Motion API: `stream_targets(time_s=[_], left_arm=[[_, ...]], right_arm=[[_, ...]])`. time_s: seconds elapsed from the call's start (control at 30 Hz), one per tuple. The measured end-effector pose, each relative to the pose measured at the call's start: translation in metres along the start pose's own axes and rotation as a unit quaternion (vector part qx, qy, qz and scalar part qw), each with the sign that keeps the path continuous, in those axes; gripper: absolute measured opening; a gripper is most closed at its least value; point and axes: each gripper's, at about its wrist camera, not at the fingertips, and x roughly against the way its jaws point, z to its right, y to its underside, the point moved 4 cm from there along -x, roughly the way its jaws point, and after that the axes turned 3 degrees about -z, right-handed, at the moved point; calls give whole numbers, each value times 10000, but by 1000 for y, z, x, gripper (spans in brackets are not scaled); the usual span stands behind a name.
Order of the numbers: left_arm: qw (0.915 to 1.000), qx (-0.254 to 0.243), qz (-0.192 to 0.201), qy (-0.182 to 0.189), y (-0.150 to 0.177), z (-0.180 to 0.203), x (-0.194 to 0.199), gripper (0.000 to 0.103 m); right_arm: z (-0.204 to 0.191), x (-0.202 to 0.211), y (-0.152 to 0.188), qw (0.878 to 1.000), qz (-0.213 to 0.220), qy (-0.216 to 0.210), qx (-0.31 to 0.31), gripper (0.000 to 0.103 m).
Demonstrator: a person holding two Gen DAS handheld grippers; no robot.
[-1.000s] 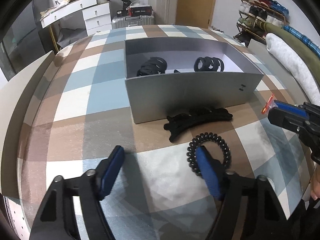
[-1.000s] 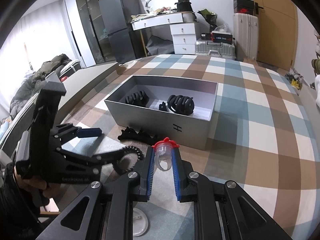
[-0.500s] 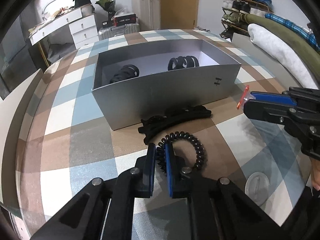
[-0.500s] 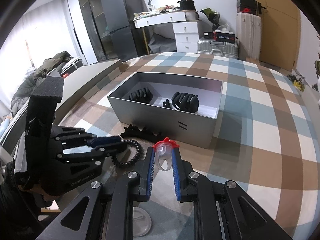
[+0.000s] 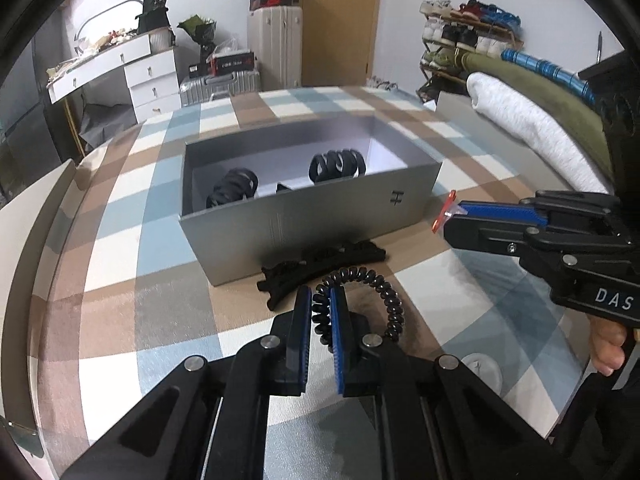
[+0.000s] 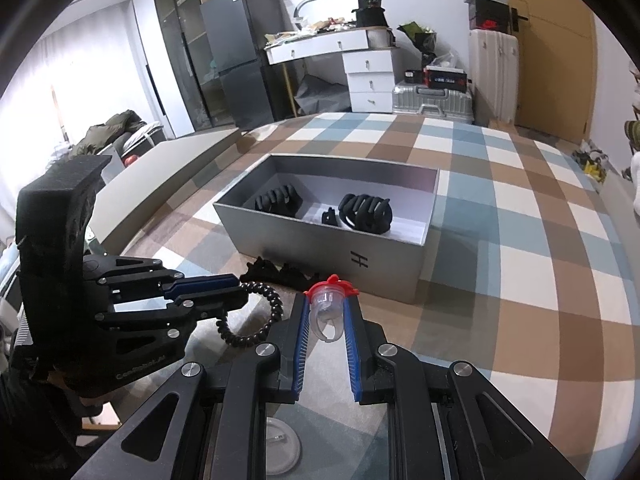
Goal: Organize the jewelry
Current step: 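Carry the pacifier charm and spiral hair tie into the grey box with both tools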
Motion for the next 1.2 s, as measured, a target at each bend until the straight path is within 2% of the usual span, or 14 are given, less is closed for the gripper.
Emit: stream_targets(time_s=[0.5,1.2], left_arm=[[9958,485,778,22,-20,-22,25,5],[9923,618,1070,-51,-49,-35,27,5]], right_arm=[[3,6,-6,9992,377,-38,-145,16],[2,8,-41,9979,629,-7,-140,16]])
